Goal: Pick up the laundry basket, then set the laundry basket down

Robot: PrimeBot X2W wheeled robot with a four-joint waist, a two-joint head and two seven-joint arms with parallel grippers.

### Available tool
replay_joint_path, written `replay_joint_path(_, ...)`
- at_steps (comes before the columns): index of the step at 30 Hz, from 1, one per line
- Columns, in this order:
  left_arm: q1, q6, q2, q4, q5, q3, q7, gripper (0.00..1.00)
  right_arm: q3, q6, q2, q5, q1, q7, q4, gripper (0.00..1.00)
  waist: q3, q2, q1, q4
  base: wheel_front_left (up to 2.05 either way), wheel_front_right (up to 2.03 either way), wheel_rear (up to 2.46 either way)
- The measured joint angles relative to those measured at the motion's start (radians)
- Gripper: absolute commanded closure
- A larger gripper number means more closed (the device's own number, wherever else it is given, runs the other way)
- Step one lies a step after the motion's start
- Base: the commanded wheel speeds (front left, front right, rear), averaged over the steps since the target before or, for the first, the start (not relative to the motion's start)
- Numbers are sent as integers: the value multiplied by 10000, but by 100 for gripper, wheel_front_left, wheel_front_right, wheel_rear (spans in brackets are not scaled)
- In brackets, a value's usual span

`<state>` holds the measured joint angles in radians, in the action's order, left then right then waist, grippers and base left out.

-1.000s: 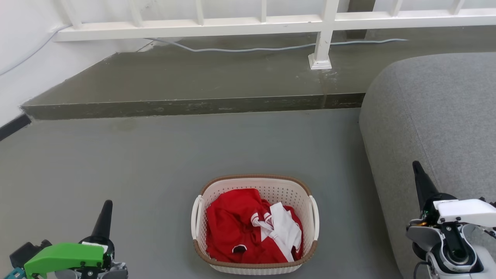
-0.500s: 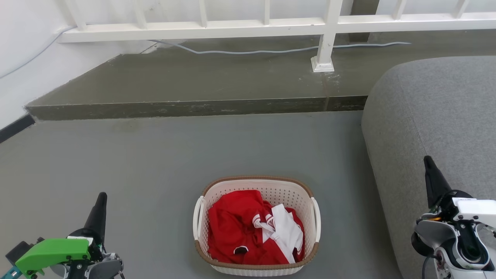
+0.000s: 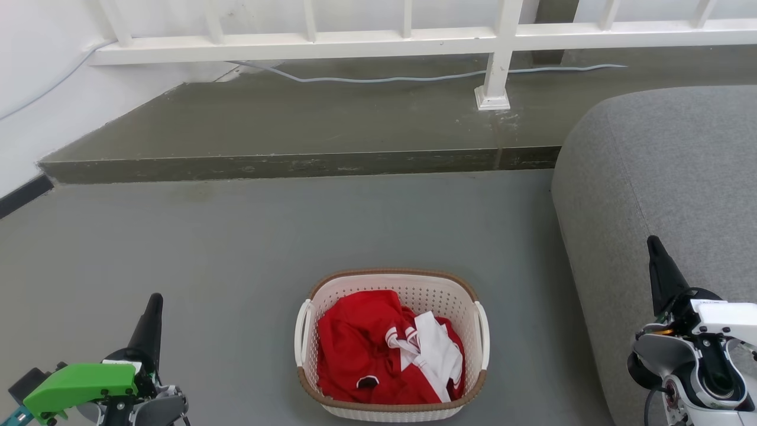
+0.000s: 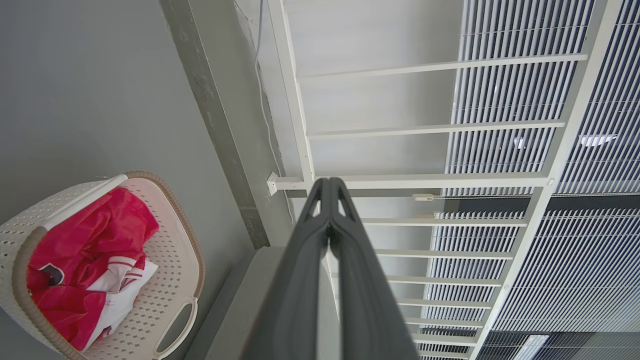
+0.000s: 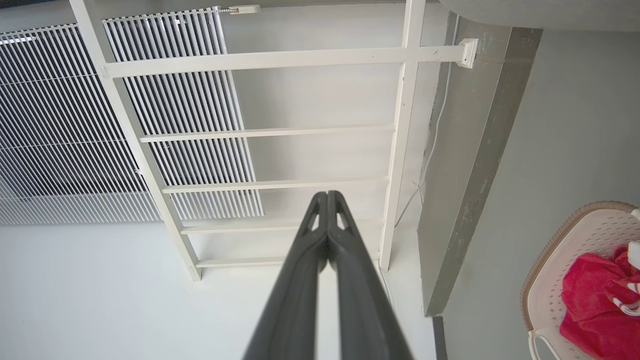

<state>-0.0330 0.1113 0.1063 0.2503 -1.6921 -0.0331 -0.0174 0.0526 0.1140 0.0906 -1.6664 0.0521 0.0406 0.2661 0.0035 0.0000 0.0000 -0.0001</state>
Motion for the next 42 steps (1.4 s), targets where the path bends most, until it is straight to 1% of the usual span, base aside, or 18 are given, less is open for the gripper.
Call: replay_joint_path(42,-96,88,-2,205,0,36,-84,100,36,4,-4,2,14,58,102,100,-7,0,0,1,0,0,0)
